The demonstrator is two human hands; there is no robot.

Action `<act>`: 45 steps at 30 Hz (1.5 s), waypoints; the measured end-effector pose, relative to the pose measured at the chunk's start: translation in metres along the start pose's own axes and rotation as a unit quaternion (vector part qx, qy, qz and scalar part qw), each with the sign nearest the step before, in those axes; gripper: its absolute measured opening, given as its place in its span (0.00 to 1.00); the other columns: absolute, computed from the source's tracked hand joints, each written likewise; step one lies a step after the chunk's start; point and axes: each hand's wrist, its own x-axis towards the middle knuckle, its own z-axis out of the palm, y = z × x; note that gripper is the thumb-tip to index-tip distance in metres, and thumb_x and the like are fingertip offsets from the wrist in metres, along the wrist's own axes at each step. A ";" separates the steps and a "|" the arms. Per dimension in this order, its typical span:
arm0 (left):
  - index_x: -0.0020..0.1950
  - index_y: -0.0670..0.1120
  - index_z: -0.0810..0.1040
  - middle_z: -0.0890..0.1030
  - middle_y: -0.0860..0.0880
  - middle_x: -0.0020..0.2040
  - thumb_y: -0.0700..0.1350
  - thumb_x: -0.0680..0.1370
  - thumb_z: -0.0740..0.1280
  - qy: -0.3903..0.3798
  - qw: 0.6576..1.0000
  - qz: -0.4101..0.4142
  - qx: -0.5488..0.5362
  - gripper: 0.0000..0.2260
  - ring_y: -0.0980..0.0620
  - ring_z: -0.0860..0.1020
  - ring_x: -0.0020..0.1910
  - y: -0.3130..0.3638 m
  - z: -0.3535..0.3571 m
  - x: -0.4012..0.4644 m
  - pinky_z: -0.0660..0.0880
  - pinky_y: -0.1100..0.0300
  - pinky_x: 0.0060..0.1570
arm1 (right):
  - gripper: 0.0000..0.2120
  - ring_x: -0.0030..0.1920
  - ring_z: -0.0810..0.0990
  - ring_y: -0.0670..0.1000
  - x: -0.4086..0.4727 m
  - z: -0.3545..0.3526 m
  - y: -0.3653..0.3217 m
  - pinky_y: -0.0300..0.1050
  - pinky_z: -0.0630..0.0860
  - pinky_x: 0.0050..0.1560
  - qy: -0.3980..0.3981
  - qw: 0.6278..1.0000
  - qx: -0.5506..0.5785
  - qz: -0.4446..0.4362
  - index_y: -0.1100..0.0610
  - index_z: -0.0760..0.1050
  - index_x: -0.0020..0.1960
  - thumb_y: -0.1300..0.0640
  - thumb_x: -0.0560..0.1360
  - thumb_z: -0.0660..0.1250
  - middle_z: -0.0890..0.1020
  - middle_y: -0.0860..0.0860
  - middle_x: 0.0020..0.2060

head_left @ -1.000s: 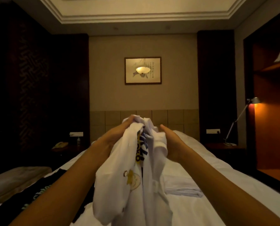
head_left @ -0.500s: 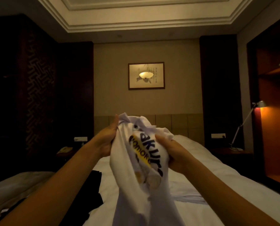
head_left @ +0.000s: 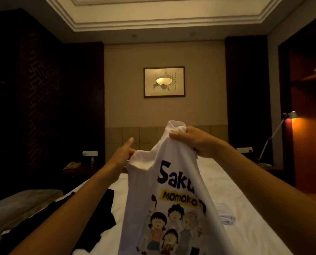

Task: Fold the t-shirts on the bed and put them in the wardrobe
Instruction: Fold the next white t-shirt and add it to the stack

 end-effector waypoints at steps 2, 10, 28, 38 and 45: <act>0.52 0.44 0.82 0.82 0.43 0.53 0.66 0.81 0.48 -0.024 0.999 0.012 0.028 0.32 0.45 0.79 0.52 0.002 0.007 0.000 0.75 0.52 0.48 | 0.16 0.46 0.84 0.53 0.003 -0.001 -0.003 0.50 0.82 0.47 -0.020 1.000 0.012 0.005 0.59 0.75 0.59 0.50 0.77 0.67 0.82 0.56 0.47; 0.69 0.52 0.74 0.79 0.48 0.65 0.69 0.77 0.46 -0.183 0.965 0.130 -0.132 0.32 0.47 0.77 0.64 0.029 0.035 -0.013 0.71 0.44 0.67 | 0.19 0.52 0.81 0.57 0.009 0.010 -0.008 0.56 0.80 0.56 -0.065 0.998 0.002 -0.002 0.64 0.75 0.63 0.51 0.80 0.63 0.81 0.62 0.53; 0.49 0.42 0.78 0.80 0.45 0.42 0.56 0.82 0.58 -0.125 0.975 0.168 -0.068 0.19 0.51 0.80 0.38 0.046 0.020 -0.022 0.79 0.60 0.39 | 0.14 0.43 0.83 0.54 0.000 0.003 0.012 0.48 0.82 0.46 -0.176 0.983 -0.025 0.034 0.64 0.80 0.53 0.52 0.76 0.70 0.83 0.58 0.46; 0.38 0.46 0.74 0.75 0.49 0.32 0.57 0.82 0.60 0.091 0.967 0.140 -0.194 0.19 0.51 0.74 0.32 0.051 -0.042 0.004 0.74 0.55 0.38 | 0.27 0.56 0.80 0.58 -0.013 -0.012 0.050 0.51 0.80 0.53 -0.173 0.984 0.048 0.016 0.61 0.73 0.68 0.55 0.71 0.72 0.80 0.58 0.57; 0.41 0.43 0.74 0.72 0.48 0.32 0.53 0.83 0.59 0.135 0.962 0.204 -0.118 0.17 0.55 0.73 0.27 0.042 -0.066 0.001 0.73 0.62 0.30 | 0.11 0.49 0.84 0.55 -0.021 -0.027 0.045 0.49 0.82 0.47 -0.046 0.998 0.040 0.024 0.61 0.79 0.57 0.64 0.76 0.67 0.84 0.56 0.49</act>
